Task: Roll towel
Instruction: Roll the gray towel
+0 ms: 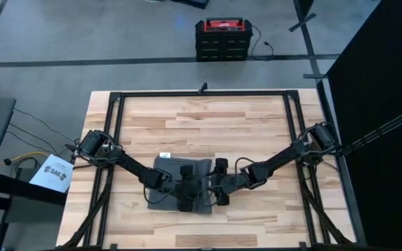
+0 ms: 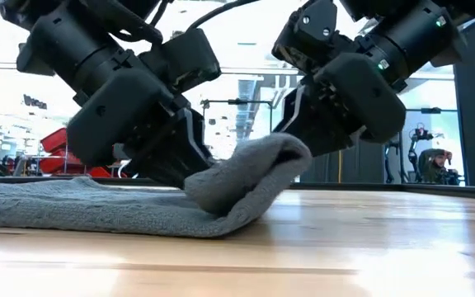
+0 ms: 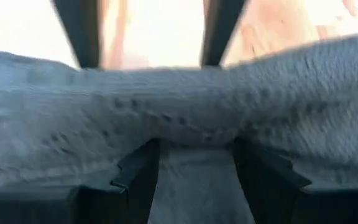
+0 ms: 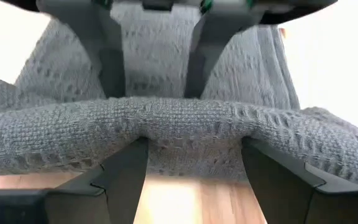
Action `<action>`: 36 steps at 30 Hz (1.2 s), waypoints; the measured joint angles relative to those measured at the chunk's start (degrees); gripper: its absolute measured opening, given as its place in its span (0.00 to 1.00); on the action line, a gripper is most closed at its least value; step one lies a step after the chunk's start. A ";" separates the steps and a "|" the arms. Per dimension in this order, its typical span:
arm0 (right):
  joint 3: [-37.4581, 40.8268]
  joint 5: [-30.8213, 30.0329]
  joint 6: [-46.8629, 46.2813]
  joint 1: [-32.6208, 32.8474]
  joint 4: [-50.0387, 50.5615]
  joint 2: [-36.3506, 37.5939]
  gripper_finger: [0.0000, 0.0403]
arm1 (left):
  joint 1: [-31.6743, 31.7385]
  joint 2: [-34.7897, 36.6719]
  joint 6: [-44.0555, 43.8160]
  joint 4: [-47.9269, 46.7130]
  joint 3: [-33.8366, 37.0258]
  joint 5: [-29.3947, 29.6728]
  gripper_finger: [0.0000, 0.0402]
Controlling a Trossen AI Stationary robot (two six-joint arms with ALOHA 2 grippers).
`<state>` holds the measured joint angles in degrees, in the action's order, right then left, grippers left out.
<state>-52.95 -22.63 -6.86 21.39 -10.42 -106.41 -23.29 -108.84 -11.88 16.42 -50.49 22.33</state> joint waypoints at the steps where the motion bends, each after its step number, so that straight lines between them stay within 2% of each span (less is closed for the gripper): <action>1: 0.00 0.00 -0.30 0.00 0.45 0.00 0.62 | 0.30 0.00 0.16 1.16 0.19 0.01 0.48; 8: 0.00 -0.02 -2.22 0.51 3.41 -0.02 0.62 | 1.97 0.00 1.56 1.81 0.29 -0.20 0.48; 13: 0.10 -0.07 -4.05 1.58 7.53 0.83 0.62 | 3.03 -4.04 1.87 5.73 -0.11 -1.51 0.48; 17: 0.83 -0.25 -5.88 2.99 11.29 4.40 0.62 | 4.11 -8.03 1.63 8.25 -2.29 -3.05 0.48; 21: 1.82 -0.42 -11.06 5.38 22.83 10.40 0.62 | 4.85 -10.05 2.64 9.45 -3.86 -4.44 0.48; 23: 3.69 -0.68 -15.00 6.87 28.61 13.54 0.62 | 5.19 -10.08 3.14 9.27 -3.86 -4.77 0.48; 26: 9.10 -0.63 -21.25 9.24 30.78 17.58 0.62 | 5.83 -10.16 4.16 10.45 -3.76 -5.76 0.48; 30: 17.35 -0.56 -25.93 10.55 22.87 18.94 0.62 | 7.09 -10.32 4.55 12.05 -3.77 -6.74 0.48; 33: 22.28 0.00 -24.81 9.80 9.09 17.11 0.62 | 8.14 -10.36 4.55 13.16 -4.04 -7.24 0.48; 36: 24.17 -0.52 -22.66 9.01 2.42 14.45 0.62 | 9.04 -11.92 4.86 12.67 -5.97 -7.49 0.48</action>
<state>-28.78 -23.15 -29.52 30.40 -8.01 -91.96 -14.25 -120.76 -7.02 29.10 -56.45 14.84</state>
